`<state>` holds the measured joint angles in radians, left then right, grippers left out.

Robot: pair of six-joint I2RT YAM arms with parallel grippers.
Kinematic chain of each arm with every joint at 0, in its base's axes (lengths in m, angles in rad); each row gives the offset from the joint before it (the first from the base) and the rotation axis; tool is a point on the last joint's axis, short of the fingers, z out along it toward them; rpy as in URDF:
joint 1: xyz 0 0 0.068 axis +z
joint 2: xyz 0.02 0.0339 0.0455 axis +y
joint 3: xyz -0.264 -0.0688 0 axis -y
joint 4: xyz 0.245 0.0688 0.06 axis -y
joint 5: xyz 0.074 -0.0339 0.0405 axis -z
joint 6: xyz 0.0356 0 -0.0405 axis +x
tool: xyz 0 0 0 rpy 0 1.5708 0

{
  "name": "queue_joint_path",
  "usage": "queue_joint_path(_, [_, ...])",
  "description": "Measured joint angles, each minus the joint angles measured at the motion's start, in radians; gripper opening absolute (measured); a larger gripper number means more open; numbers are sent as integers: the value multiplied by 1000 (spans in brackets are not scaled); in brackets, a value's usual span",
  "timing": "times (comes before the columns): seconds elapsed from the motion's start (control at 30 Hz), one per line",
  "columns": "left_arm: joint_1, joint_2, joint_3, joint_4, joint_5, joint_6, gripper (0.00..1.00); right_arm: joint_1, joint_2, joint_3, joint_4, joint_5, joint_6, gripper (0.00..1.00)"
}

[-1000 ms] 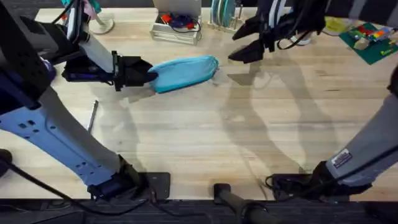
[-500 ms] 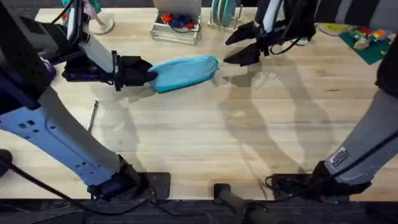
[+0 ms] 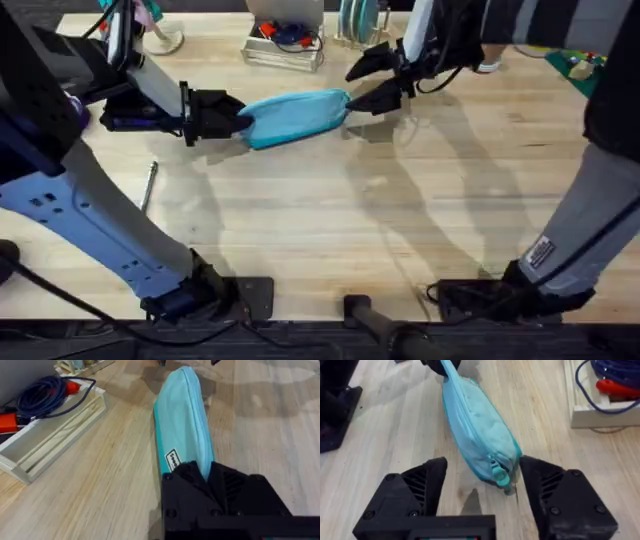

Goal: Unzip the bag, pick up the pens from the table one at a time and place them inside, then zip the bag closed.

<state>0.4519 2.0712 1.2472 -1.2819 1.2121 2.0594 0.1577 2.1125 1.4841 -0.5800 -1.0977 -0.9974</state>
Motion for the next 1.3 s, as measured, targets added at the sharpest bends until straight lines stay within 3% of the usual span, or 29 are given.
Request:
queue_joint_path(0.23, [0, 0, 0, 0, 0, 0, 41, -1, 61, 0, 5, -2, -3, 847])
queue_joint_path(0.77, [0, 0, 0, 0, 0, 0, 41, -1, 62, 0, 8, -2, -6, 722])
queue_joint_path(1.3, [0, 0, 0, 0, 0, 0, 41, 0, 62, 0, 6, -2, -6, 704])
